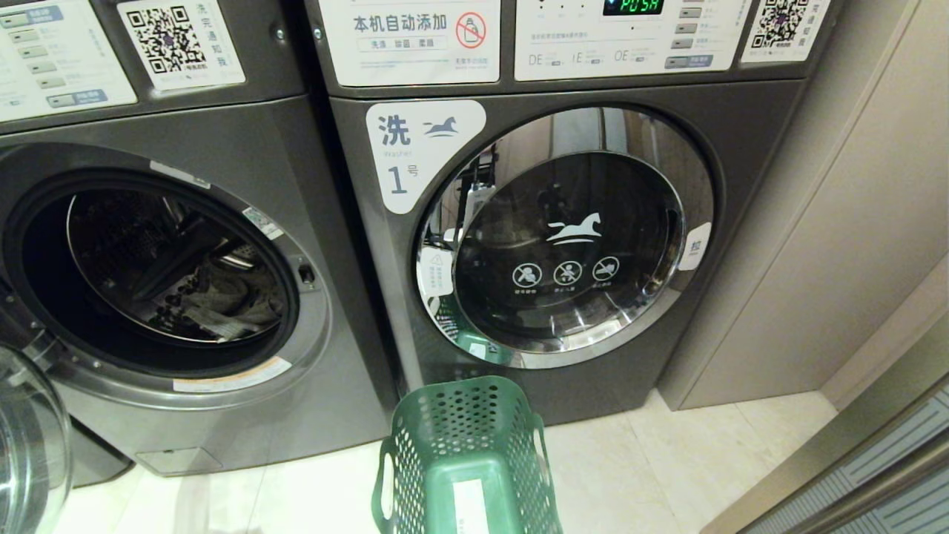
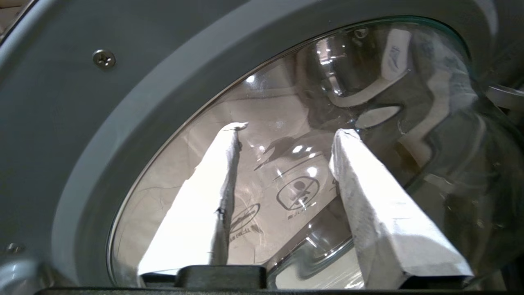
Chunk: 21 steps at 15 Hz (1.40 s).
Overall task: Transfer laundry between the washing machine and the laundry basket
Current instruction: Open the lid of the washing machine
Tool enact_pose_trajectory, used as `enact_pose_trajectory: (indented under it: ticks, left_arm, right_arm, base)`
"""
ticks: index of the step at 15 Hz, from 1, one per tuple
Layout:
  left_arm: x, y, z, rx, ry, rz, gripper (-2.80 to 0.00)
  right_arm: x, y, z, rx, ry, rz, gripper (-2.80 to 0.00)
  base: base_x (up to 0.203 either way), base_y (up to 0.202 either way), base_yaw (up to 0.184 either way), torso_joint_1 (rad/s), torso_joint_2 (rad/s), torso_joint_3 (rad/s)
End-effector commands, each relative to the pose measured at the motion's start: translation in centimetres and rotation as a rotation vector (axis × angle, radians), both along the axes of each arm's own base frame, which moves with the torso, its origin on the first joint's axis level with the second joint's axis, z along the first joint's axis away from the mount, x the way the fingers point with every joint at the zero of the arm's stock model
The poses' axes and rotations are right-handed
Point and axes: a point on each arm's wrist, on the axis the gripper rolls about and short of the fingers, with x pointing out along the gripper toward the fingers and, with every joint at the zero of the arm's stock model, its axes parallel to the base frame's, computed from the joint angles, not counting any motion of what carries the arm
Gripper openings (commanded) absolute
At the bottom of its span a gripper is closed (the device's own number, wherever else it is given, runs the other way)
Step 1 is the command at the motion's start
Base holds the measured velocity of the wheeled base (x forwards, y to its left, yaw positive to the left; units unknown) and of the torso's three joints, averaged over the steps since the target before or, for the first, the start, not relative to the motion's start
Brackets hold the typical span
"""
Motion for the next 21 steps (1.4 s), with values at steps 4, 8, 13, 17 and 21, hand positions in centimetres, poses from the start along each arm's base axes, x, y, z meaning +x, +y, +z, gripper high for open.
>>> enact_pose_trajectory:
  ticks: [4, 8, 13, 17, 21]
  left_arm:
    - [-1.6, 5.9, 0.8, 0.023, -0.022, 0.169, -2.80]
    - [-3.8, 11.9, 1.0, 0.042, -0.036, 0.293, -2.80]
    - [-6.3, 16.9, 1.6, 0.082, -0.062, 0.322, -2.80]
    - [-6.8, 12.2, 5.3, 0.160, -0.100, 0.213, -2.80]
    - [-5.5, 3.5, 5.9, 0.173, -0.115, -0.015, -2.80]
  right_arm:
    - [0.0, 0.0, 0.0, -0.001, 0.000, 0.001, -2.80]
    - [0.0, 0.0, 0.0, -0.001, 0.000, 0.001, -2.80]
    - [0.0, 0.0, 0.0, -0.001, 0.000, 0.001, -2.80]
    - [0.0, 0.0, 0.0, -0.001, 0.000, 0.001, -2.80]
    - [0.0, 0.0, 0.0, -0.001, 0.001, 0.001, -2.80]
  base:
    - [0.000, 0.000, 0.000, 0.000, 0.00, 0.000]
    - [0.000, 0.000, 0.000, 0.000, 0.00, 0.000]
    - [0.000, 0.000, 0.000, 0.000, 0.00, 0.000]
    - [0.000, 0.000, 0.000, 0.000, 0.00, 0.000]
    - [0.000, 0.000, 0.000, 0.000, 0.00, 0.000]
